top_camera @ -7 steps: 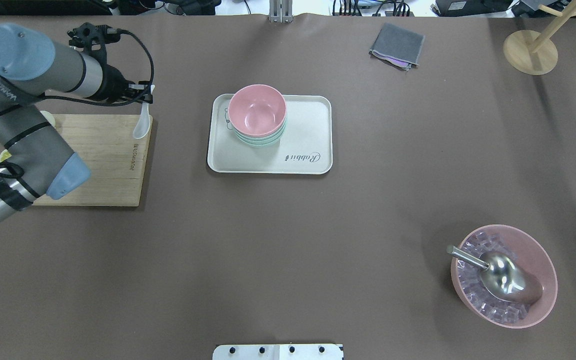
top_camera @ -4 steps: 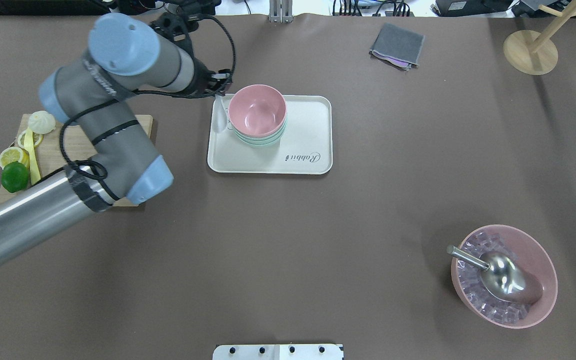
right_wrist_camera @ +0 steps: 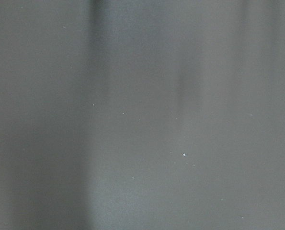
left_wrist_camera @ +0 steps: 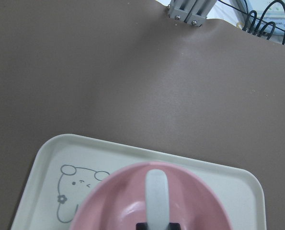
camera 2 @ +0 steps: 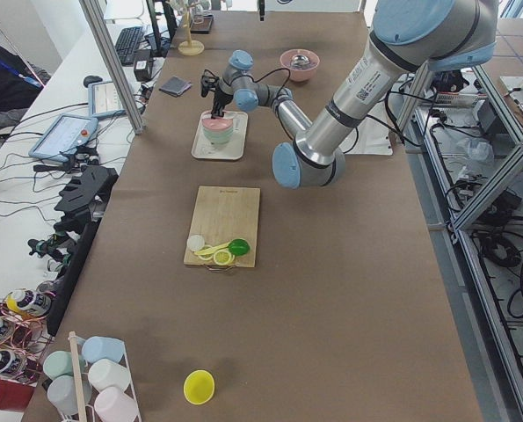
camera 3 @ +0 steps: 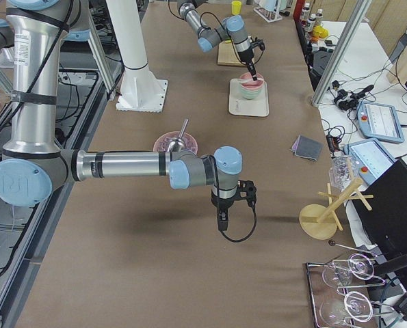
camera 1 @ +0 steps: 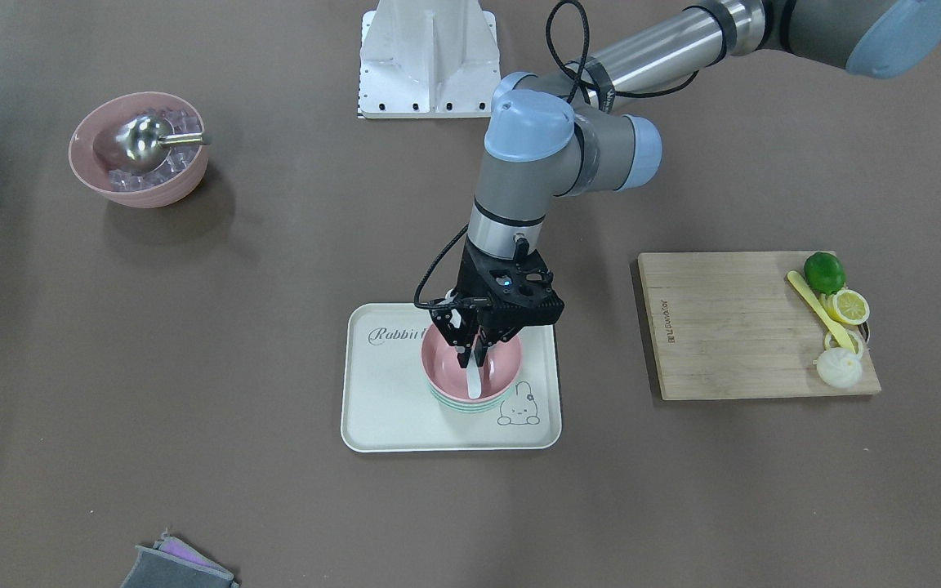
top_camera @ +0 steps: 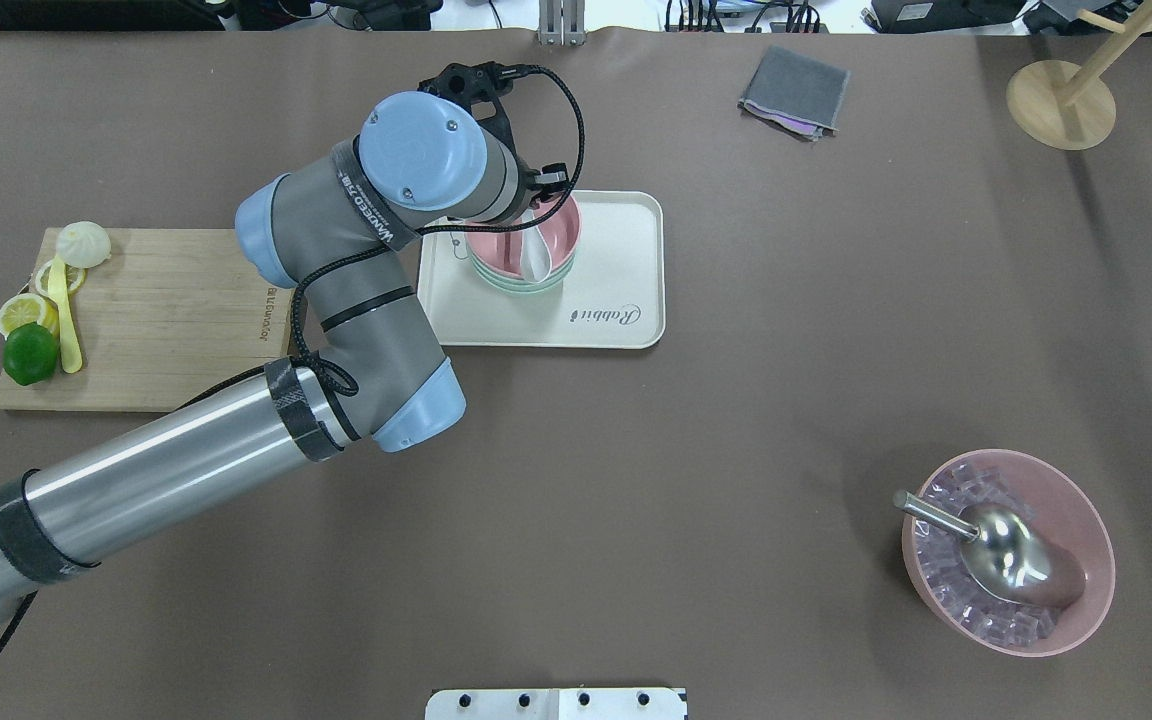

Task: Stack pink bowl on green and place spoon

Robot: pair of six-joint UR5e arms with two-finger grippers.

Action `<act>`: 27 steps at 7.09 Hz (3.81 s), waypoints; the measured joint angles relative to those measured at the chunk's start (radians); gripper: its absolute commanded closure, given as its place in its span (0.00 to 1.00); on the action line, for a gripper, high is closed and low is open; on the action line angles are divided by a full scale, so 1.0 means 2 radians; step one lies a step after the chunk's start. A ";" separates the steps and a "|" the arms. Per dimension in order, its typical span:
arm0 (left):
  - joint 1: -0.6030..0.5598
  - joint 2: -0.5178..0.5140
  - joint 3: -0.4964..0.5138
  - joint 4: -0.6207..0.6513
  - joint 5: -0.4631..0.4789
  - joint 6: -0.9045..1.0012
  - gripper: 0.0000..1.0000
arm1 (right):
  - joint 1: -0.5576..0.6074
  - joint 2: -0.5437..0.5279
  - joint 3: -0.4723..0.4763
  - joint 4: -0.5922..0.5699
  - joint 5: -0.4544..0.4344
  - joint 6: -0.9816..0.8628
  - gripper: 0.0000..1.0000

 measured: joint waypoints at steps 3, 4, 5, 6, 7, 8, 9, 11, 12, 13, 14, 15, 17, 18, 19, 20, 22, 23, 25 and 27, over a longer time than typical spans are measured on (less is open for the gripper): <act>-0.021 -0.010 0.005 0.000 0.003 0.003 1.00 | 0.000 0.001 0.001 0.000 0.001 0.000 0.00; -0.024 -0.011 0.011 0.000 0.003 0.003 1.00 | 0.000 0.001 0.001 0.000 0.001 0.000 0.00; -0.025 -0.011 0.017 0.000 0.004 0.003 1.00 | 0.000 0.001 0.001 0.000 0.001 0.000 0.00; -0.025 -0.011 0.024 -0.001 0.006 0.002 1.00 | 0.000 0.001 0.001 0.000 0.001 0.000 0.00; -0.024 -0.011 0.029 -0.001 0.009 0.002 1.00 | 0.000 0.001 0.002 0.000 0.001 0.000 0.00; -0.022 -0.011 0.031 -0.001 0.011 0.001 0.98 | 0.000 0.001 0.002 0.000 0.001 0.000 0.00; -0.018 -0.011 0.032 -0.001 0.014 0.001 0.60 | 0.000 0.001 0.002 0.000 0.001 0.000 0.00; -0.013 -0.009 0.031 -0.001 0.017 0.002 0.20 | 0.000 0.001 0.001 0.000 0.001 0.000 0.00; -0.012 -0.009 0.030 -0.001 0.017 0.003 0.03 | 0.000 0.001 0.001 0.000 0.000 0.000 0.00; -0.012 -0.009 0.029 -0.001 0.017 0.007 0.02 | 0.000 0.002 0.001 0.000 0.000 0.000 0.00; -0.012 -0.008 0.026 -0.001 0.015 0.016 0.02 | 0.000 0.002 0.001 0.000 0.000 0.000 0.00; -0.016 -0.008 0.021 0.002 0.010 0.035 0.02 | 0.000 0.002 0.000 0.000 0.000 0.000 0.00; -0.051 0.016 -0.006 0.036 -0.054 0.123 0.01 | 0.001 0.000 -0.001 -0.001 -0.002 -0.001 0.00; -0.084 0.046 -0.036 0.068 -0.099 0.198 0.01 | 0.003 -0.001 -0.001 -0.003 -0.002 -0.001 0.00; -0.123 0.080 -0.067 0.102 -0.146 0.279 0.01 | 0.007 -0.002 -0.001 -0.005 0.002 -0.002 0.00; -0.167 0.116 -0.091 0.126 -0.197 0.357 0.01 | 0.013 -0.004 -0.001 -0.009 0.008 -0.002 0.00; -0.268 0.206 -0.113 0.143 -0.307 0.505 0.01 | 0.035 -0.008 0.000 -0.031 0.019 -0.002 0.00; -0.310 0.251 -0.113 0.145 -0.339 0.564 0.01 | 0.049 -0.008 0.002 -0.046 0.022 -0.002 0.00; -0.355 0.320 -0.100 0.145 -0.356 0.606 0.01 | 0.067 -0.009 0.004 -0.061 0.026 -0.002 0.00; -0.385 0.373 -0.083 0.143 -0.360 0.610 0.01 | 0.070 -0.009 0.005 -0.063 0.027 -0.002 0.00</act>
